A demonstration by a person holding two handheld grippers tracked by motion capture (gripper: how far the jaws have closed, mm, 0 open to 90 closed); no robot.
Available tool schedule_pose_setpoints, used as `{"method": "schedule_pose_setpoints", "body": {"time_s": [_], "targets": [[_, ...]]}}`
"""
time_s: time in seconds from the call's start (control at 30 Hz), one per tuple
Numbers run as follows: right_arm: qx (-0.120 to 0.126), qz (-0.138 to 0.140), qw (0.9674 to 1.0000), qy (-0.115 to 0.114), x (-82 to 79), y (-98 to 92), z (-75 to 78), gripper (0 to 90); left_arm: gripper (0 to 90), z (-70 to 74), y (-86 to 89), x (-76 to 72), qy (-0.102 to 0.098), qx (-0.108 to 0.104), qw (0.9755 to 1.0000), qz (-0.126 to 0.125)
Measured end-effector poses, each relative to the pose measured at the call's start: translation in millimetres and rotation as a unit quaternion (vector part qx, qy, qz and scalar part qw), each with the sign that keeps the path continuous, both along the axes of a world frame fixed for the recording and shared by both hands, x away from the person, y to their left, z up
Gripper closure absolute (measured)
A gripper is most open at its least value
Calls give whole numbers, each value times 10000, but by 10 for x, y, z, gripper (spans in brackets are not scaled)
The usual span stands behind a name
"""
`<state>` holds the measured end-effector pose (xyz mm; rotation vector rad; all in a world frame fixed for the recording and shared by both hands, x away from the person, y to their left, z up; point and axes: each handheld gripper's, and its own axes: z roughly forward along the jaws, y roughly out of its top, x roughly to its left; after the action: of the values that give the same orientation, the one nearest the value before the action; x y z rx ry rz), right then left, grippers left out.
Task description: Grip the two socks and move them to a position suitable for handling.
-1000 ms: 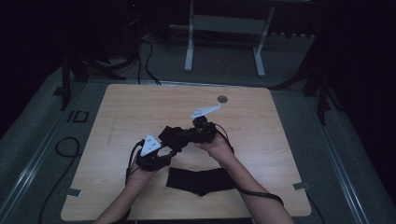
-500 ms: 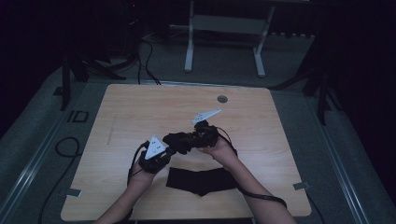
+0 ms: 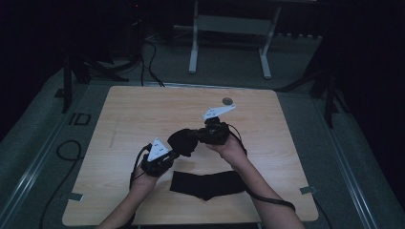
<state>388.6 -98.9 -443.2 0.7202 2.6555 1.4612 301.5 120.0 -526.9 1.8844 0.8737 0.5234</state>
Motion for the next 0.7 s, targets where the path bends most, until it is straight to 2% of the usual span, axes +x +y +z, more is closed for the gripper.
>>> {"method": "schedule_pose_setpoints", "body": {"time_s": [0.1, 0.13, 0.2, 0.27, 0.3, 0.37, 0.5, 0.53, 0.6, 0.63, 0.7], "targets": [[-19, 22, 10000, -43, -19, 15, 39, 851, 855, 7, 0, 15, 38, -20, 10000, -4], [-6, 22, 10000, -26, -19, 18, 42, 852, 852, 5, 0, 17, 8, 17, 10000, 41], [82, 38, 9999, 62, -20, 20, 47, 852, 825, -5, 18, 26, 33, -72, 10000, 11], [89, 68, 9999, 21, -39, 35, 70, 853, 845, -15, 6, 13, -39, 63, 10000, -40], [119, 70, 9999, -6, -51, 43, 83, 853, 852, -15, -5, 4, -42, 139, 9999, 36], [170, 174, 9997, 45, -63, 69, 103, 853, 863, -14, -15, 7, 51, 48, 10000, 19], [165, 143, 9998, 27, -57, 91, 108, 853, 864, -9, 2, 19, 118, -73, 9999, 35], [139, 135, 9998, 8, -56, 89, 100, 852, 864, -6, 13, 23, 151, -160, 9998, -16], [-121, -34, 9997, -223, -59, 72, 47, 851, 864, 11, 28, 14, 137, -141, 9998, 36], [-229, -158, 9993, -269, -38, 50, -3, 851, 865, 18, 31, 9, 139, -138, 9998, 14], [-269, -356, 9990, -80, 24, -11, -113, 852, 864, 18, 12, 10, 181, 24, 9998, 82]]}}
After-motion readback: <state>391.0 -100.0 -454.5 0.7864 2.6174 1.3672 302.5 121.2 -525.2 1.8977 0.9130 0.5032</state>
